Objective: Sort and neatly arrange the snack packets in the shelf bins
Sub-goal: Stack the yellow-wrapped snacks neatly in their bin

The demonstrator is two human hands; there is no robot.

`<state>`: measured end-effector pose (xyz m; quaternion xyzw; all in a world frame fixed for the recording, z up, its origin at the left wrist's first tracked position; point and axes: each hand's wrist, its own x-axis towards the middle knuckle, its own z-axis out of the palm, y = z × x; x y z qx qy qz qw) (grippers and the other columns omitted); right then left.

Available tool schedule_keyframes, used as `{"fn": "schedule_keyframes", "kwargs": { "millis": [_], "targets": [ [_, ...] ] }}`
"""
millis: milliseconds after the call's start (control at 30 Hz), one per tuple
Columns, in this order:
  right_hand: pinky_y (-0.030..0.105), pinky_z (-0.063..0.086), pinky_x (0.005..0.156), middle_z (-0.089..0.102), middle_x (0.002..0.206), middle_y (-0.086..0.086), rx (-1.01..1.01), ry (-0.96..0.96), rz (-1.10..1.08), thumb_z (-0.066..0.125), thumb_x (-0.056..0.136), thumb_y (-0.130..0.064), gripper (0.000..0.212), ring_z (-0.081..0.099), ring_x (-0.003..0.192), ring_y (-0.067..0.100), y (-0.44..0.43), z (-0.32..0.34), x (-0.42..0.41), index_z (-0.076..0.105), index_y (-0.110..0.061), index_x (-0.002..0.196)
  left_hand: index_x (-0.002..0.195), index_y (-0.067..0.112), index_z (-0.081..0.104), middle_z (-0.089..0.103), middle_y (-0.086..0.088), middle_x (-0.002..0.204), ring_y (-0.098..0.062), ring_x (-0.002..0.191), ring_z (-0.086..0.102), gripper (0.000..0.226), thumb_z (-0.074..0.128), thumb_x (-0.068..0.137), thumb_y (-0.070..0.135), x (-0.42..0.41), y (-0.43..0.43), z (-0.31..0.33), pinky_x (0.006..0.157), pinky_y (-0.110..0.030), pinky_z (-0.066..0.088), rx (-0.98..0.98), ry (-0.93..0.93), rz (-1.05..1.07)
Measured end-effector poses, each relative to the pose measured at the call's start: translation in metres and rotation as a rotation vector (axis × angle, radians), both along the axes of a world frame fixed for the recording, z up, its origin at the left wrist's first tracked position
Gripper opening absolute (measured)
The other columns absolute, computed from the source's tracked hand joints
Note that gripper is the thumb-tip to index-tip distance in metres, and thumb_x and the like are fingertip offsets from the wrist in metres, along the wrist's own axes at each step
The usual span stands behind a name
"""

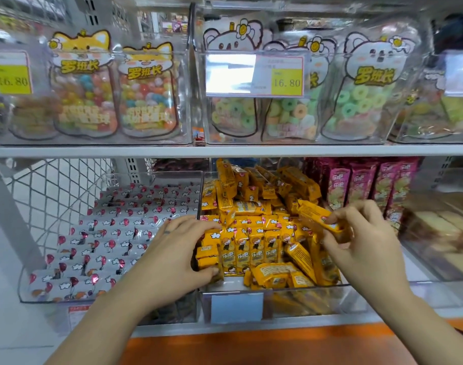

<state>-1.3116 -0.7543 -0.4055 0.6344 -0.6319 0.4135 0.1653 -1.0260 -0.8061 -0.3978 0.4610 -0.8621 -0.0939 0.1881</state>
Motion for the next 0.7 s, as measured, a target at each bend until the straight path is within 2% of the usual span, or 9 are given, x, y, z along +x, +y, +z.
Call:
{"fn": "schedule_keyframes", "kwargs": {
  "millis": [100,200,333,467,567,600,700],
  "targets": [
    [0.038,0.042,0.061,0.037,0.084,-0.009,0.008,0.006,-0.026,0.080,0.067,-0.009,0.026,0.046,0.058,0.017,0.000,-0.002,-0.003,0.057,-0.018,0.078,0.125,0.056,0.027,0.028,0.031,0.126,-0.001,0.133,0.019,0.063,0.068,0.077,0.049,0.003,0.000,0.000,0.115,-0.034,0.020,0.011,0.059,-0.031],
    [0.034,0.033,0.069,0.040,0.081,-0.008,0.067,0.056,-0.060,0.084,0.064,-0.017,0.031,0.044,0.066,0.016,0.000,-0.006,-0.004,0.056,-0.018,0.077,0.118,0.061,0.027,0.031,0.031,0.127,0.003,0.127,0.024,0.061,0.070,0.076,0.047,0.007,0.001,0.003,0.110,-0.032,0.026,0.026,0.126,-0.043],
    [0.034,0.036,0.069,0.044,0.082,-0.008,0.077,0.049,-0.082,0.084,0.065,-0.024,0.030,0.055,0.073,0.025,0.000,-0.009,-0.008,0.060,-0.017,0.079,0.117,0.062,0.031,0.032,0.038,0.125,0.020,0.112,0.030,0.060,0.071,0.075,0.046,0.009,0.007,0.006,0.092,-0.016,0.029,0.027,0.224,-0.053],
    [0.036,0.040,0.069,0.053,0.083,-0.006,0.079,0.068,-0.083,0.074,0.072,-0.030,0.019,0.059,0.080,0.027,0.004,-0.007,-0.007,0.063,-0.018,0.083,0.115,0.062,0.033,0.037,0.039,0.122,0.016,0.115,0.035,0.061,0.073,0.075,0.041,0.010,0.012,0.009,0.089,-0.010,0.031,0.003,0.303,-0.063],
    [0.038,0.047,0.070,0.060,0.089,-0.005,0.045,0.118,0.088,0.067,0.074,-0.028,0.016,0.060,0.084,0.021,0.005,0.001,0.014,0.066,-0.018,0.087,0.115,0.062,0.033,0.035,0.041,0.122,0.016,0.116,0.036,0.062,0.074,0.076,0.036,0.013,0.015,0.012,0.085,-0.003,0.032,-0.043,0.357,-0.051],
    [0.036,0.048,0.072,0.061,0.092,-0.007,0.093,0.136,0.180,0.065,0.077,-0.029,0.017,0.059,0.087,0.016,0.003,0.004,0.025,0.067,-0.019,0.091,0.115,0.062,0.033,0.035,0.041,0.121,0.016,0.115,0.037,0.062,0.074,0.076,0.034,0.014,0.016,0.012,0.084,-0.003,0.033,-0.053,0.375,-0.044],
    [0.018,0.043,0.082,0.058,0.099,-0.018,0.496,0.126,0.474,0.058,0.089,-0.031,0.021,0.053,0.092,-0.001,-0.008,0.011,0.065,0.066,-0.026,0.108,0.115,0.060,0.035,0.037,0.039,0.120,0.018,0.112,0.039,0.063,0.075,0.076,0.029,0.020,0.019,0.014,0.082,0.001,0.033,-0.067,0.434,-0.036]
  ]
}}
